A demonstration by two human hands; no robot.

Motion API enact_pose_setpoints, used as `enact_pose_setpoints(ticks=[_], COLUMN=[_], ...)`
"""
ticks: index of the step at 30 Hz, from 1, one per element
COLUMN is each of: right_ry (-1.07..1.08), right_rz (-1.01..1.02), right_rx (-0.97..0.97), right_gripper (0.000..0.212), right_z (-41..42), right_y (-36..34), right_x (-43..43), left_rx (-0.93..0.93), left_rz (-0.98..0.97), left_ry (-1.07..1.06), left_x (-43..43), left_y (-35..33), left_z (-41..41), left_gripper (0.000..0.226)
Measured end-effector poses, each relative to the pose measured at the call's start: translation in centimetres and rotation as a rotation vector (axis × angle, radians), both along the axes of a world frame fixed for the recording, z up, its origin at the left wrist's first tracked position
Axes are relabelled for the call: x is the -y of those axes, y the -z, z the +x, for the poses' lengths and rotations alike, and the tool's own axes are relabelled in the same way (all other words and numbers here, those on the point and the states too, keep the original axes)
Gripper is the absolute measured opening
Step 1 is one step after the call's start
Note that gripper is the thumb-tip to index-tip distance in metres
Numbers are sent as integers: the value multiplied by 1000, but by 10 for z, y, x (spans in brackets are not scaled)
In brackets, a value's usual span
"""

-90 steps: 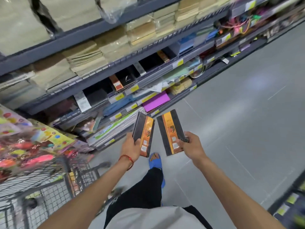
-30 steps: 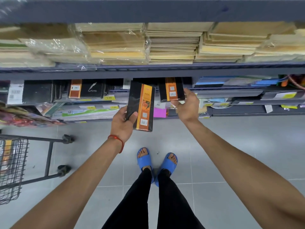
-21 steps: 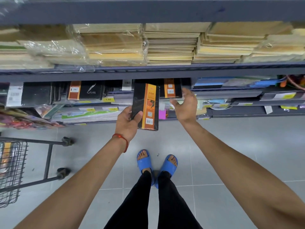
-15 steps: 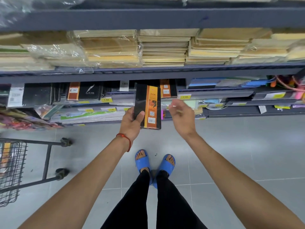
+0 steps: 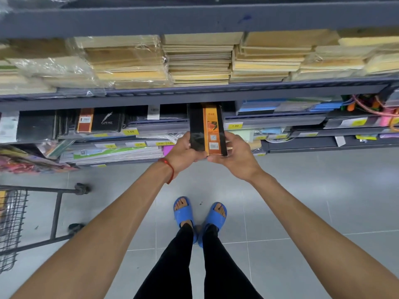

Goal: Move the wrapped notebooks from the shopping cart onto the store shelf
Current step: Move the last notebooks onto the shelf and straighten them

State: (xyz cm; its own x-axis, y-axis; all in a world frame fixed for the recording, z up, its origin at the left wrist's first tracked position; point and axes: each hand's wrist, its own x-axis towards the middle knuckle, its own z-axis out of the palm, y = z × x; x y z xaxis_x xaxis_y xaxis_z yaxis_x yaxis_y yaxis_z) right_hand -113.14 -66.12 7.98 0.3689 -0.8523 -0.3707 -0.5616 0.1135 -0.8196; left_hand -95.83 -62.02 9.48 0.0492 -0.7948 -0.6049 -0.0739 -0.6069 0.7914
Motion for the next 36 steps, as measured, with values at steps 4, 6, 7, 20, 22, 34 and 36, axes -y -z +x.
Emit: enact_pose_setpoints(ticks=[4, 6, 7, 20, 22, 34, 36], right_ry=[98, 99, 89, 101, 113, 230, 229], right_rz=[-47, -112, -144, -291, -297, -358, -369], right_rx=[11, -16, -39, -205, -193, -247, -260], right_gripper=[58, 54, 55, 53, 54, 51, 50], right_z=[1, 3, 3, 14, 18, 39, 41], right_y=[15, 22, 27, 60, 64, 76, 77], right_x=[12, 17, 20, 34, 38, 59, 63], left_rx=[173, 237, 263, 448, 468, 485, 535], left_rz=[-180, -217, -227, -234, -238, -236, -270], left_ry=[-20, -22, -38, -113, -127, -185, -154], left_x=[6, 8, 9, 32, 38, 72, 76], left_y=[22, 33, 39, 71, 73, 84, 90], left_z=[-3, -4, -3, 4, 3, 7, 8], left_gripper=[52, 60, 62, 68, 68, 56, 43])
